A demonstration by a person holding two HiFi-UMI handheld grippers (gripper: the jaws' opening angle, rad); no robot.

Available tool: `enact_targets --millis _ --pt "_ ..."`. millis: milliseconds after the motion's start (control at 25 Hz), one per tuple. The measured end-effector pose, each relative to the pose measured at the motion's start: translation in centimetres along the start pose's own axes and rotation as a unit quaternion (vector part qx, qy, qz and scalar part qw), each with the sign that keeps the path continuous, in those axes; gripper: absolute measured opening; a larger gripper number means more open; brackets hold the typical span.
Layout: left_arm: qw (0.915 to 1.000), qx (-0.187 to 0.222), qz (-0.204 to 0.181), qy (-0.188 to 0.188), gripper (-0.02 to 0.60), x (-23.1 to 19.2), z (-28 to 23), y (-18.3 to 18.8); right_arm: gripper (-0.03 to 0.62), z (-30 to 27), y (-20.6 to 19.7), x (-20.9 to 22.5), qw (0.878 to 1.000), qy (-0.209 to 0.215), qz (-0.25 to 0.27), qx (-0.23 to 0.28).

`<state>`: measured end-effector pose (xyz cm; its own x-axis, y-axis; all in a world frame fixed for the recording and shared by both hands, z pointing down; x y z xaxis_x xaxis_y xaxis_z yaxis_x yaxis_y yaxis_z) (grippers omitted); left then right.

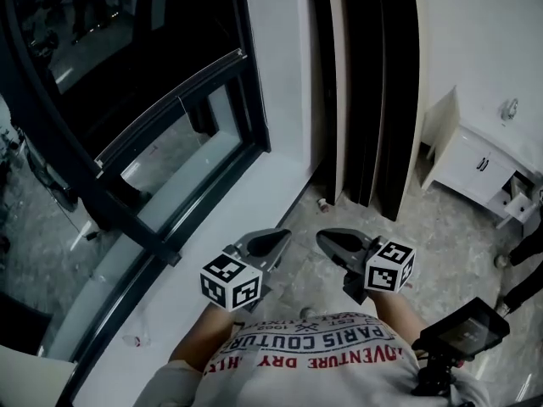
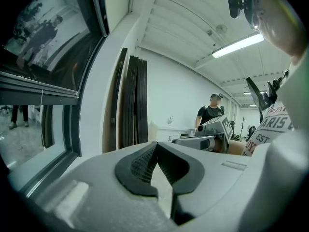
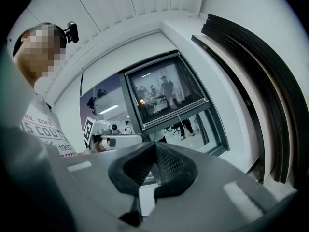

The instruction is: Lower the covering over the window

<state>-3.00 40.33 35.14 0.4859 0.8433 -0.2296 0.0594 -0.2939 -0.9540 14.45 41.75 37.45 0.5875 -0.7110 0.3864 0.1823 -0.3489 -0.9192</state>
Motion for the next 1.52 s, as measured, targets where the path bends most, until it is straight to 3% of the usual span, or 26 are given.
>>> enact_targets --millis 400,640,1000,1240,1520 --pt "0.9992 0.024 -0.001 0.033 0.002 -6.1 -9.5 4.8 0.006 -1.6 5.7 11.2 1.0 0.01 0.002 0.015" --pt "0.9978 0.035 -0.008 0.056 0.002 -8.1 -10.9 6.2 0.006 -3.1 7.5 13.9 0.999 0.024 0.006 0.02" --pt "0.9957 0.043 0.011 0.082 0.002 -13.8 -11.3 6.0 0.006 -8.8 7.6 17.1 0.999 0.048 0.01 -0.002" --pt "0.9956 0.048 0.014 0.079 0.002 -20.4 -12.9 7.5 0.006 -14.2 9.6 21.1 0.998 0.053 0.023 -0.004" --pt "0.9958 0.054 0.024 0.07 0.002 -30.9 -16.1 10.6 0.006 -21.9 12.9 27.0 0.999 0.034 0.021 -0.008"
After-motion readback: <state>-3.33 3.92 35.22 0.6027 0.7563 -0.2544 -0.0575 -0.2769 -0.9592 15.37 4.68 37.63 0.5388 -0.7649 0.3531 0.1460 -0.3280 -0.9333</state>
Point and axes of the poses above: the fingertips, and each gripper's own axes: z backward along the fingers, x to its right, y out of its top, the point moved 7 cm from there along z, backward along the fingers, and after that the axes turned 4 degrees about -y, right-handed, at the moved point
